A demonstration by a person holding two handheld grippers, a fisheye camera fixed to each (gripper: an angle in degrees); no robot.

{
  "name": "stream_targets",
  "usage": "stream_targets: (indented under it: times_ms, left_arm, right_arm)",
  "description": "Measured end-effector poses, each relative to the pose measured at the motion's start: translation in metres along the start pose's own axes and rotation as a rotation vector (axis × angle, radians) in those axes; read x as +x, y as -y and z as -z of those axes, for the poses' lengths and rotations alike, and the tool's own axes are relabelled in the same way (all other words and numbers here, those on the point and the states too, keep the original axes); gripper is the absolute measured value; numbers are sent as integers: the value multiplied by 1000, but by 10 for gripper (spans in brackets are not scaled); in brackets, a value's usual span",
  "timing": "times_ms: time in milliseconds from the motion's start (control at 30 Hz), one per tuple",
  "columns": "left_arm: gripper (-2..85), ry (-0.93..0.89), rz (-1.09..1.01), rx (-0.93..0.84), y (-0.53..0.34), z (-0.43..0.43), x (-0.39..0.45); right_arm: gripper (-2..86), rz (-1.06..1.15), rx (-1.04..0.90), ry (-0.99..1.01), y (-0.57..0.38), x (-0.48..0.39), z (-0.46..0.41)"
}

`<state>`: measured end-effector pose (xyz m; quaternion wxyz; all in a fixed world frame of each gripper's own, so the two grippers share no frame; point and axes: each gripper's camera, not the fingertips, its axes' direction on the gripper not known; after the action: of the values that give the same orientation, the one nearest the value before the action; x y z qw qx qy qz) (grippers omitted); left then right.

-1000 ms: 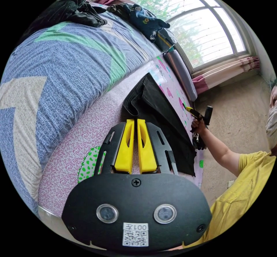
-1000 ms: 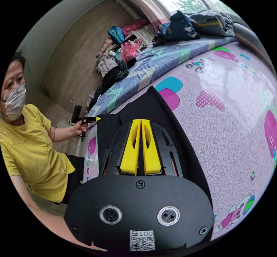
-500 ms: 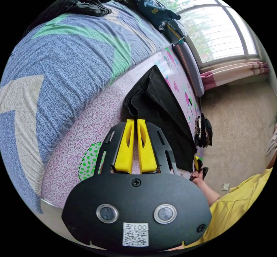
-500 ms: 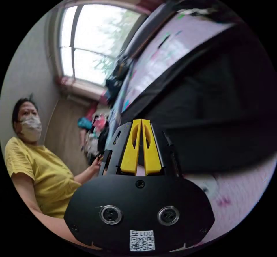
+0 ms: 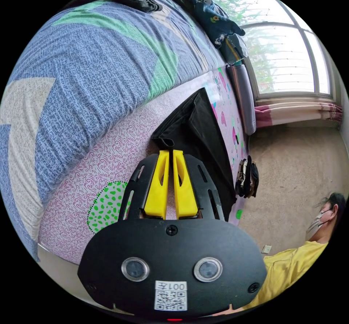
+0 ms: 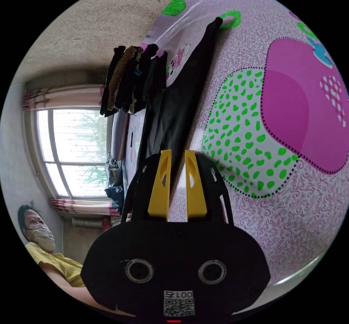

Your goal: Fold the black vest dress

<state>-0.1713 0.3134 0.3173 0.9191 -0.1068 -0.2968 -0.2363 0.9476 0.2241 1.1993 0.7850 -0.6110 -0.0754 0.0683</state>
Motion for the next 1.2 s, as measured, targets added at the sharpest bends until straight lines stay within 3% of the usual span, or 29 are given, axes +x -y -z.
stream_targets:
  times_ms: [300,533,833,1200]
  left_arm:
    - [-9,-1,45,19,-2,8,-7]
    - [-10,4,33,31,-2,25,-6]
    - [-10,-4,44,22,-17,59,-16]
    - [1,50,138,-24,-63,133,-22]
  right_arm:
    - [34,14,-38,99,1,41,-3]
    - [6,135,0,31,-3,44,6]
    - [2,124,5,22,-15,72,35]
    - [3,96,-34,-32,-41,74,123]
